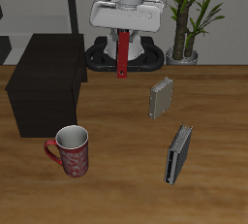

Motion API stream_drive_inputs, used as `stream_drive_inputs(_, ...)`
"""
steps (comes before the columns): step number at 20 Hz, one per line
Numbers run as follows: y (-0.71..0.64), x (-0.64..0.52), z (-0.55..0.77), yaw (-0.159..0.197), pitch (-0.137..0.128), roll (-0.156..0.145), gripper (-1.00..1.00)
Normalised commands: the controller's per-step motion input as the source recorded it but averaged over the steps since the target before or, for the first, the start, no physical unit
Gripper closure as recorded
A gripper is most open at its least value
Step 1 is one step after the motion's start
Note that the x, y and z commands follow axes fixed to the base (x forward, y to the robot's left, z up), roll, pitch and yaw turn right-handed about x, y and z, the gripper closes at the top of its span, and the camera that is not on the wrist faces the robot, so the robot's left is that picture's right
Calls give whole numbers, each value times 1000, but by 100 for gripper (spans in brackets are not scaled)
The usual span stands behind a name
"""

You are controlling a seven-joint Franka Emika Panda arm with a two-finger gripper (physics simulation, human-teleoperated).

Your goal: Place the red book in the top region of the shelf

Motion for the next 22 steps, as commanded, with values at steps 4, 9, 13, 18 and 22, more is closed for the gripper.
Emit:
stream_drive_inputs(4, 83, 125, -72, 37, 30, -141, 100)
stream_drive_inputs(9, 25, 70, -184, 18, 56, -124, 100)
stream_drive_inputs(13, 15, -31, -105, 55, -5, -118, 100)
stream_drive_inputs(18, -141, -11, -33, -2, -3, -159, 100)
stream_drive_inputs(22, -76, -43, -26, -13, 15, -52, 100)
